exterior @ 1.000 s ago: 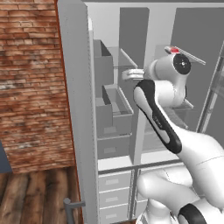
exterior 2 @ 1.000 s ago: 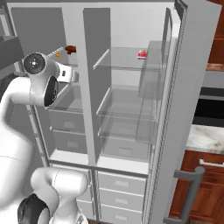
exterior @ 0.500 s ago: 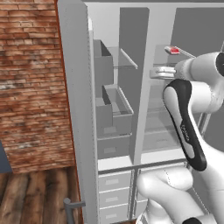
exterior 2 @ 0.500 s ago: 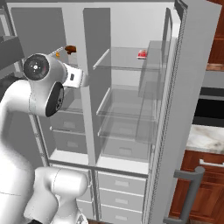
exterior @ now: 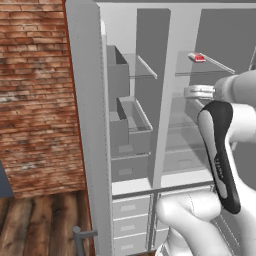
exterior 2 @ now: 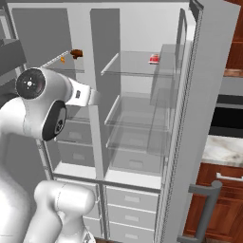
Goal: There's a chicken drumstick in the fridge that needs to be moved to the freezer for freezing. Pick up the chicken drumstick from the fridge, place it on any shelf in the freezer, and close the fridge and freezer doors when done.
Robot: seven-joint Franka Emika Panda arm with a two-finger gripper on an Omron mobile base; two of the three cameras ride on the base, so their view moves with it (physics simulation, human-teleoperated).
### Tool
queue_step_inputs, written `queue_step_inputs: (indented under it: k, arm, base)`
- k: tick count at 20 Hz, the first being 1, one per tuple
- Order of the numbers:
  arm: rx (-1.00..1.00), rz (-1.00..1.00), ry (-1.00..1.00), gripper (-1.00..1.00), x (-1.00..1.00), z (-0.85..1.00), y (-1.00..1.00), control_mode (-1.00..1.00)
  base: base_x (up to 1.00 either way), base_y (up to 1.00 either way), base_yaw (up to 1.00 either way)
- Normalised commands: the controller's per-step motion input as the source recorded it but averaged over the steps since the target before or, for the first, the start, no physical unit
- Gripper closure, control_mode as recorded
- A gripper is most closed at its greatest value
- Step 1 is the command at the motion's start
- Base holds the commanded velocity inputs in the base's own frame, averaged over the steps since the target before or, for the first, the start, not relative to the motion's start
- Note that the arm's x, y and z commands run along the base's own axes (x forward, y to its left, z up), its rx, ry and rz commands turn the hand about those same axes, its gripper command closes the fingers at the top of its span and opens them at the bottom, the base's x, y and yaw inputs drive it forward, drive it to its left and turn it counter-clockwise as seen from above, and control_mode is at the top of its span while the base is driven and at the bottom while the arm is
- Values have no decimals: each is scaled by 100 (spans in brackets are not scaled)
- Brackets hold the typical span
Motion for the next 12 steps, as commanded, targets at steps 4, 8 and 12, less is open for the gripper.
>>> queue_step_inputs:
  k: [4, 8, 12]
  arm:
    - [0, 0, 1, -100, -56, -8, 0, -100]
    - [-1, 0, 3, -100, -51, -3, 0, -100]
    - [-4, 0, 1, -100, -26, 0, 0, -100]
  base:
    - [0, 0, 0]
    - [0, 0, 0]
    - [0, 0, 0]
